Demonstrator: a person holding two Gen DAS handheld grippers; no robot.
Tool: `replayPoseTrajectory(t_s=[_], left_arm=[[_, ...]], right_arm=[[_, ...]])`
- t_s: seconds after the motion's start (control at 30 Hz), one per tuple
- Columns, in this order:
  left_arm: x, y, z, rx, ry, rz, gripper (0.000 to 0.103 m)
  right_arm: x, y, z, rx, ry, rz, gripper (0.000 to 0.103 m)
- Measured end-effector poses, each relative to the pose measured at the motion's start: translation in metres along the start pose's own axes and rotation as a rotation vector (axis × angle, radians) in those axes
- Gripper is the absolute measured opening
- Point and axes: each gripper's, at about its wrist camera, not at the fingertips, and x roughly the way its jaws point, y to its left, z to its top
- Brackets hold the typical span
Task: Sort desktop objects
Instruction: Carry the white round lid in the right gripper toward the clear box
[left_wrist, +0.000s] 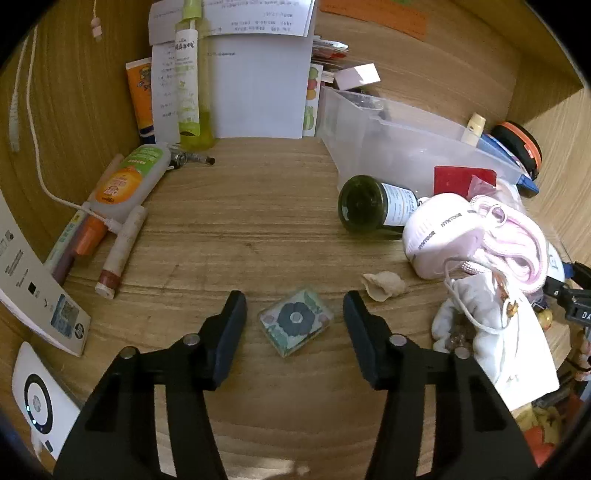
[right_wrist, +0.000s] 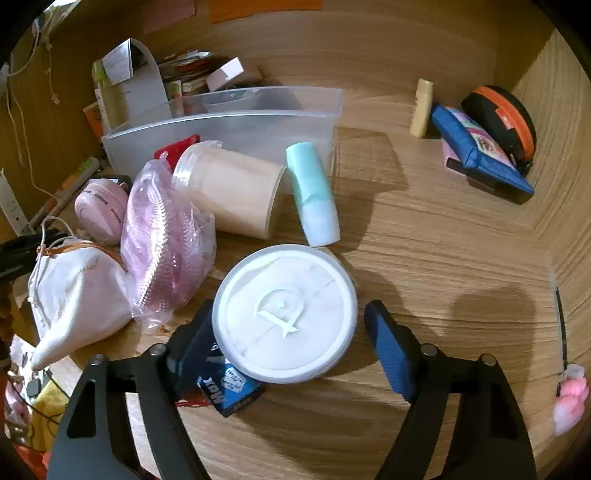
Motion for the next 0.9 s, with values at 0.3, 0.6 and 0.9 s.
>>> replayPoseTrajectory(t_s=[0.3, 0.6, 0.9], left_arm=[[-0.006, 0.0, -0.001, -0.004, -0.017, 0.02, 0.041], [-0.037, -0.008, 0.024, 0.009, -0.123, 0.015, 0.041], [-0.066, -0.026, 0.067, 0.029, -0.219, -0.102, 0.041]], right_arm=[[-0.008, 0.0, 0.002, 0.009, -0.02, 0.02, 0.065], [-0.04, -0.007, 0.02, 0.004, -0.1, 0.031, 0.065], [-0.067, -0.005, 0.055, -0.04, -0.185, 0.025, 0.065]])
